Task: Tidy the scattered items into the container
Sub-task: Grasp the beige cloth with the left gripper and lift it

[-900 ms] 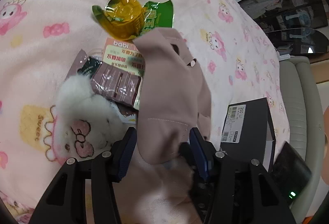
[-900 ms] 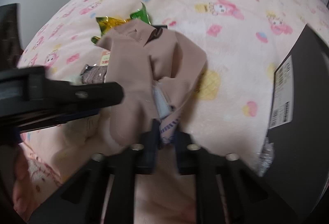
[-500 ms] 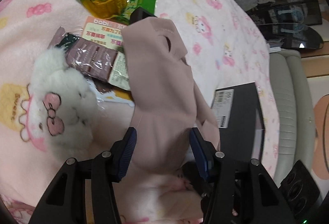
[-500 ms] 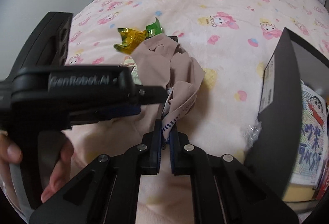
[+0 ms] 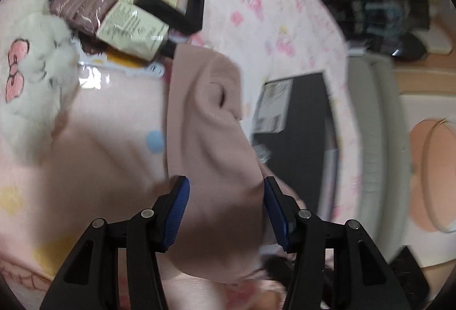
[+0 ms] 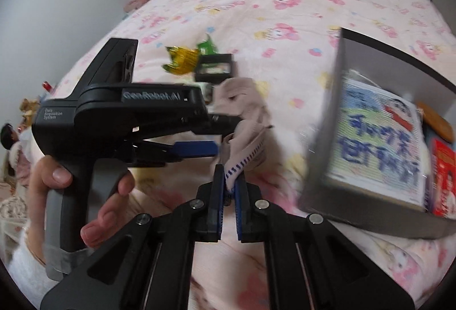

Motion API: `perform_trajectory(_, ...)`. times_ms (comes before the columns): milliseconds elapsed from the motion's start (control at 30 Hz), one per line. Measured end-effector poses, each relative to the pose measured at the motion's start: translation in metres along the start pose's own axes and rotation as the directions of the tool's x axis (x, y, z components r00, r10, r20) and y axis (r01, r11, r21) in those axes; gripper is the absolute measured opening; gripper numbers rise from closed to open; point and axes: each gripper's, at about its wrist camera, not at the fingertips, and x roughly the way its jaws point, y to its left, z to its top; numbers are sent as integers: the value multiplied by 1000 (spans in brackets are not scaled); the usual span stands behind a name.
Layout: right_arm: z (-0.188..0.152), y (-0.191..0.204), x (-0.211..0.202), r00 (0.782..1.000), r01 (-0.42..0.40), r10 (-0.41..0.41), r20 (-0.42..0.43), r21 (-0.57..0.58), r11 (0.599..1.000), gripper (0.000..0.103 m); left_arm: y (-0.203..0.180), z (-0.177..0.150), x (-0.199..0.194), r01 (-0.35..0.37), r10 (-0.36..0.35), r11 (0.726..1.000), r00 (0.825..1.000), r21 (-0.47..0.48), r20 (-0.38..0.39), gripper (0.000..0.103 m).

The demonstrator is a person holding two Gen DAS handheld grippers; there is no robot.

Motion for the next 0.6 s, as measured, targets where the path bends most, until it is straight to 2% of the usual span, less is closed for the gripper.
perform_trajectory(33,-3,-5,-1,1000,6,-6,-4,8,1000,5,-6,-3,3,-37,37,999,999,31,-4,28)
perform_trajectory(67,-6,-10,-3,1000,3,-3,-9,18,1000,5,-11,-5,6,-56,57,997,998,61,-10,20)
perform_trajectory(133,-11,-17,-9,1000,-4,4,-12,31,1000,5,-21,-11,6,-70,72,991,997,112,-15,14)
perform_trajectory(267,-25,-28,-31,1000,20,-20,4,37,999,5,-36,-30,-1,-39,43,983,999,177,-23,11)
perform_trajectory(467,-49,-60,-83,995,61,-69,71,107,992,5,-57,-83,-17,29,-3,961,996,275,-95,10)
perform_trajectory(533,-55,-72,-99,991,74,-89,96,143,987,5,-70,-96,-26,45,-15,947,995,319,-97,10)
perform_trajectory(600,-62,-84,-111,986,95,-119,120,190,977,7,-80,-103,-35,27,-4,936,998,350,-67,10)
